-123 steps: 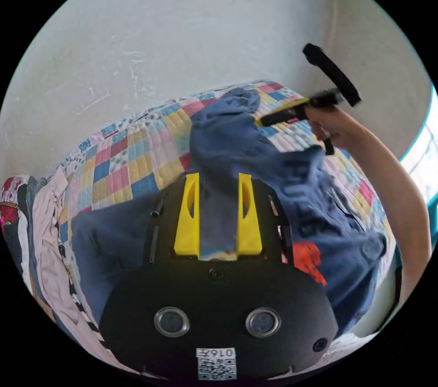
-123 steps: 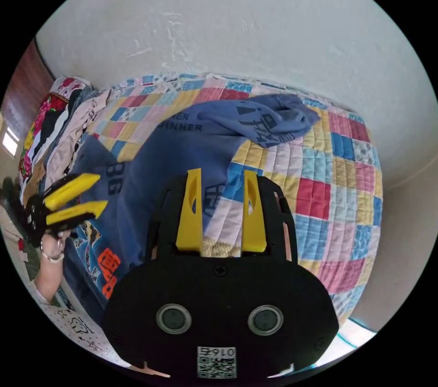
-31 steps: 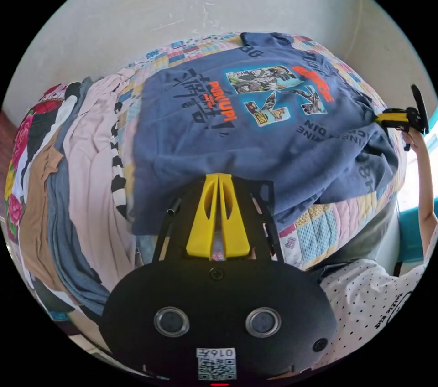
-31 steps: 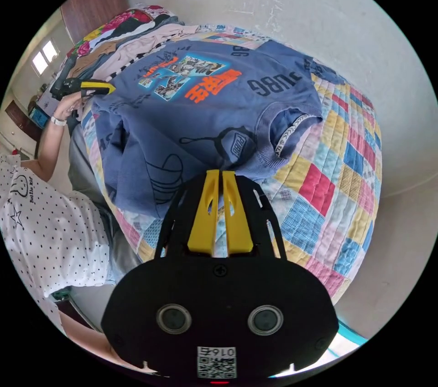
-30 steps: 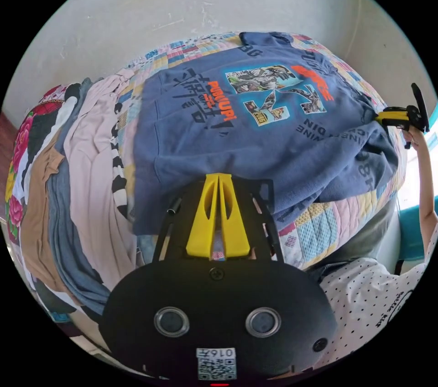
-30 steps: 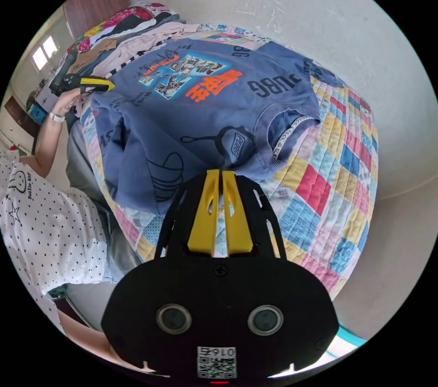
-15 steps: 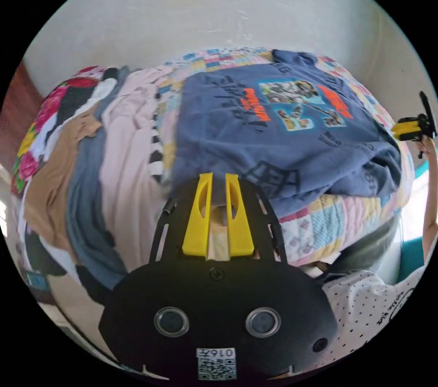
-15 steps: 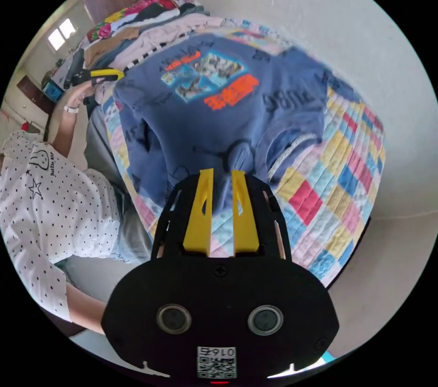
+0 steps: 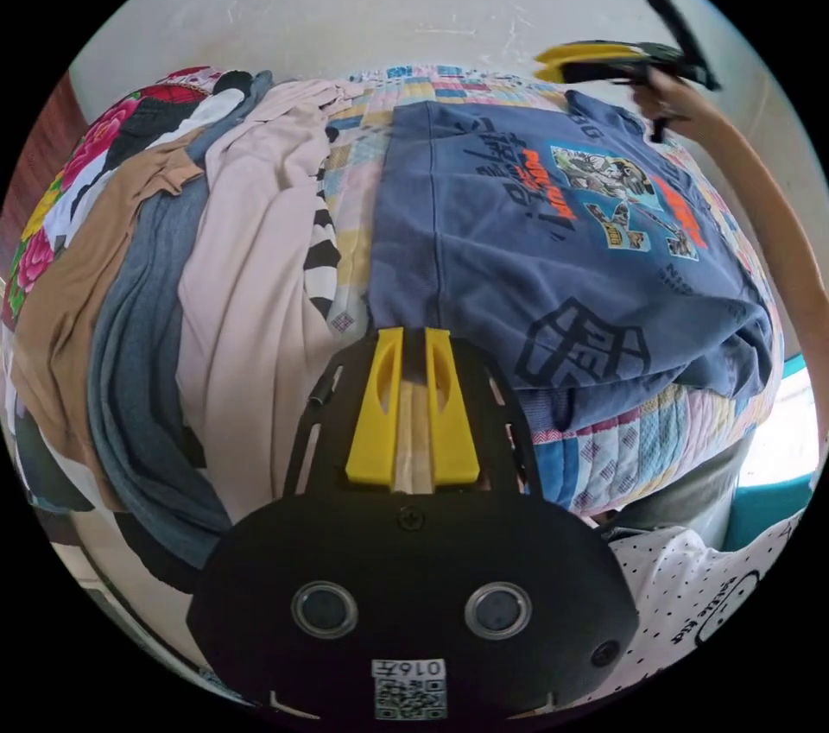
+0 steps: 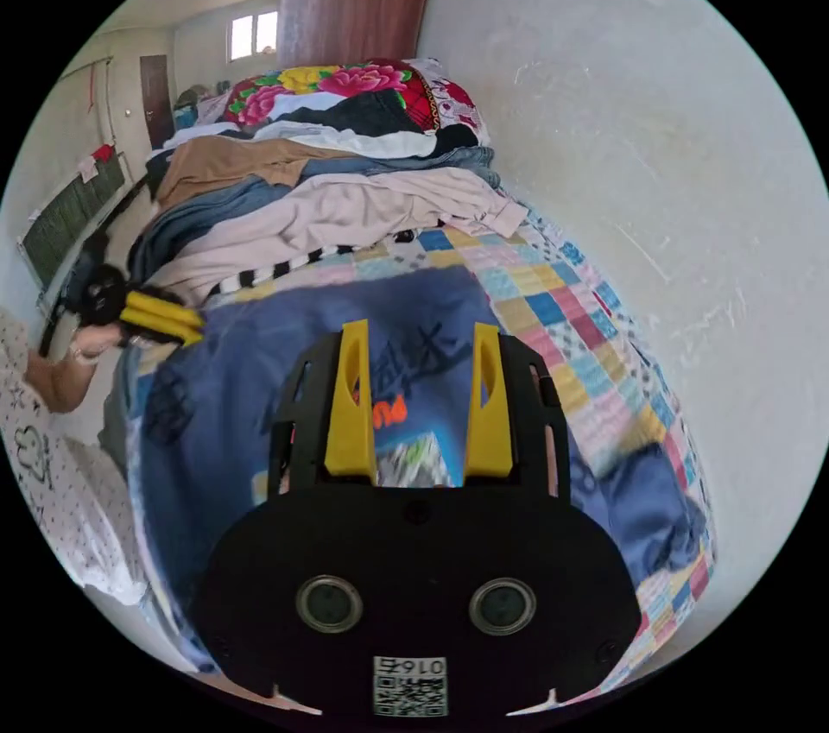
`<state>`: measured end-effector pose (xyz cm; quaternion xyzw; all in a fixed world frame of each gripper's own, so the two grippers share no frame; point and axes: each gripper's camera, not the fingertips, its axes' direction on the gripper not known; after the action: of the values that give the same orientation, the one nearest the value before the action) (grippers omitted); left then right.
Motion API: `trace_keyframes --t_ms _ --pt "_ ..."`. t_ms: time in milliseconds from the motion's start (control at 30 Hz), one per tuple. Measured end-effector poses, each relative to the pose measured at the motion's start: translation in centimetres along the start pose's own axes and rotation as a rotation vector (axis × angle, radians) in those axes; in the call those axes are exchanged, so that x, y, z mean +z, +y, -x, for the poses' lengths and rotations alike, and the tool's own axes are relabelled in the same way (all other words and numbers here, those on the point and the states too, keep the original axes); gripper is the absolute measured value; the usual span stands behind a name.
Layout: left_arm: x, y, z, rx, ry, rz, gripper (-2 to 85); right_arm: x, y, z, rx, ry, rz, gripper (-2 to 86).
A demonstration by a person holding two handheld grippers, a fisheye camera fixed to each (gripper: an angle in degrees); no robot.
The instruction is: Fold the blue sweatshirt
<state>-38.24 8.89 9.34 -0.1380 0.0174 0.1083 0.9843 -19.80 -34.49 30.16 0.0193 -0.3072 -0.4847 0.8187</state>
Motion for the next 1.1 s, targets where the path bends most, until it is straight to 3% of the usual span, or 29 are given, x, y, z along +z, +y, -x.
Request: trace_keyframes --t_ms 133,300,433,500,667,800,933,1100 --pt "-0.6 1.1 1.4 0.011 0.028 -0.019 -0.6 7.4 -5.3 -0.9 0.042 0.069 0.094 14.8" --pt "-1.2 2.3 3.8 0.017 0.101 -0.024 -0.9 13.9 -9.1 -1.8 0.078 0.002 0.231 9.5" --pt "-1.7 3.0 5.0 0.049 0.132 -0.028 -0.9 14.4 -10.3 -1.1 0.023 -0.015 0.249 4.8" --pt "-2.4 3.3 5.3 0.049 0.123 -0.047 -0.9 14.2 -11.4 0.1 -0.016 0.084 0.238 1.9" --pt "-3.1 3.7 6.1 0.036 0.087 -0.061 -0.9 14.2 -13.7 0.9 0.058 0.213 0.210 1.0" --pt "-1.4 4.0 6.4 0.011 0.096 -0.046 -0.5 16.9 -13.4 1.9 0.101 0.198 0.256 1.9" --pt "-2.7 4.1 6.8 -0.039 0.070 -0.030 4.3 14.9 -13.2 2.3 0.143 0.144 0.211 4.1" --pt "-5.3 5.0 6.4 -0.036 0.101 -0.042 9.8 4.7 -10.2 5.6 0.035 0.003 0.116 10.3"
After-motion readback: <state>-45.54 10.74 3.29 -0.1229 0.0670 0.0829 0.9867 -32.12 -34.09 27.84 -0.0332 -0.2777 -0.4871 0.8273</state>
